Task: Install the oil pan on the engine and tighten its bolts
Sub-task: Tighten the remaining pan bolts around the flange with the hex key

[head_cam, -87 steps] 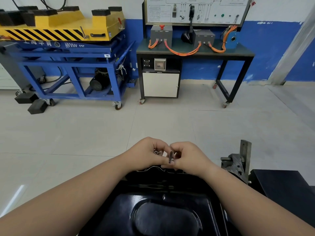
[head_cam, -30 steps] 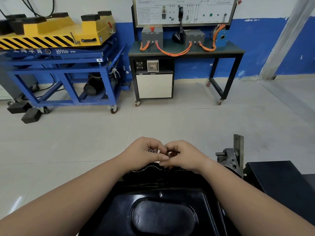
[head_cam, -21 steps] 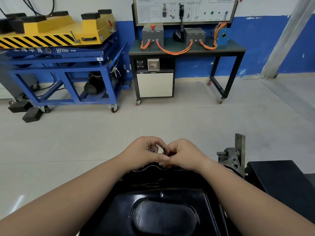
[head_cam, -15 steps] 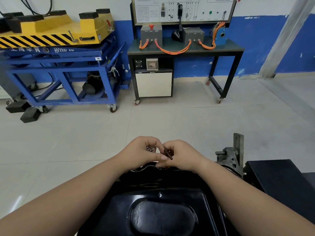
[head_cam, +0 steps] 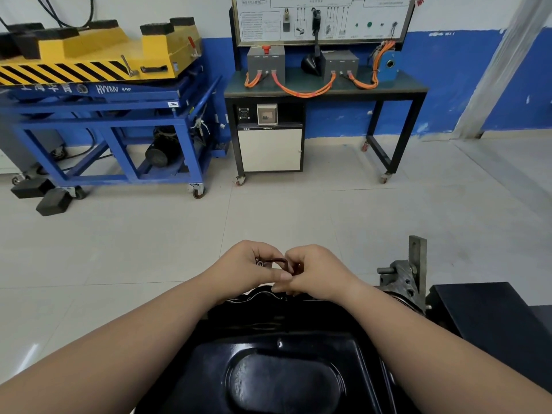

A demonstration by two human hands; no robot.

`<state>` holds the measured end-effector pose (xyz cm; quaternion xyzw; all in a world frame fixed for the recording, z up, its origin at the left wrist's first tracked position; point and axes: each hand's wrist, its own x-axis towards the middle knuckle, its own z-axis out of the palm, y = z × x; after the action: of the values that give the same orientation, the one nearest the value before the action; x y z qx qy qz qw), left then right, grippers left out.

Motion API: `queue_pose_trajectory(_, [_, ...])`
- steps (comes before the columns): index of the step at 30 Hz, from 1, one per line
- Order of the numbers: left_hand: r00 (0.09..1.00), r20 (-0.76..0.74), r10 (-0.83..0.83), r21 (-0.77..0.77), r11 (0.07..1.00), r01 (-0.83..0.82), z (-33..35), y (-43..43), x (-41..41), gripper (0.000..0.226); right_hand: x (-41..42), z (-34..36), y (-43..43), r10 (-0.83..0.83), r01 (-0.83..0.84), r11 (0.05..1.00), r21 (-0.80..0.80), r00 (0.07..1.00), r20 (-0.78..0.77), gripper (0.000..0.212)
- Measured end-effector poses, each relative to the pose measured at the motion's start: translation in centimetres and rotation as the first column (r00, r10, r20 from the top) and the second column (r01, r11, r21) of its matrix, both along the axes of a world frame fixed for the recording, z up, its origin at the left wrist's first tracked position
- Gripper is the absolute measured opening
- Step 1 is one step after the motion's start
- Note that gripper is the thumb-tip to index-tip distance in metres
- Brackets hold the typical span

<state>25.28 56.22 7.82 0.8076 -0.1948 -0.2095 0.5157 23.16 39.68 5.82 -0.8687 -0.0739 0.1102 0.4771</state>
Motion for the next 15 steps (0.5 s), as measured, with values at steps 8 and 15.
queue_pose_trajectory(8, [0.998, -0.037, 0.051, -0.026, 0.998, -0.052, -0.08, 0.27, 0.04, 0.014, -0.53, 0.08, -0.46, 0.049, -0.028, 0.983, 0.183, 0.992, -0.113, 0.009])
queue_pose_trajectory(15, [1.0, -0.02, 0.009, -0.043, 0.999, -0.01, 0.09, -0.08, -0.17, 0.014, -0.14, 0.08, -0.11, -0.017, 0.017, 1.0, 0.012, 1.0, 0.0, 0.042])
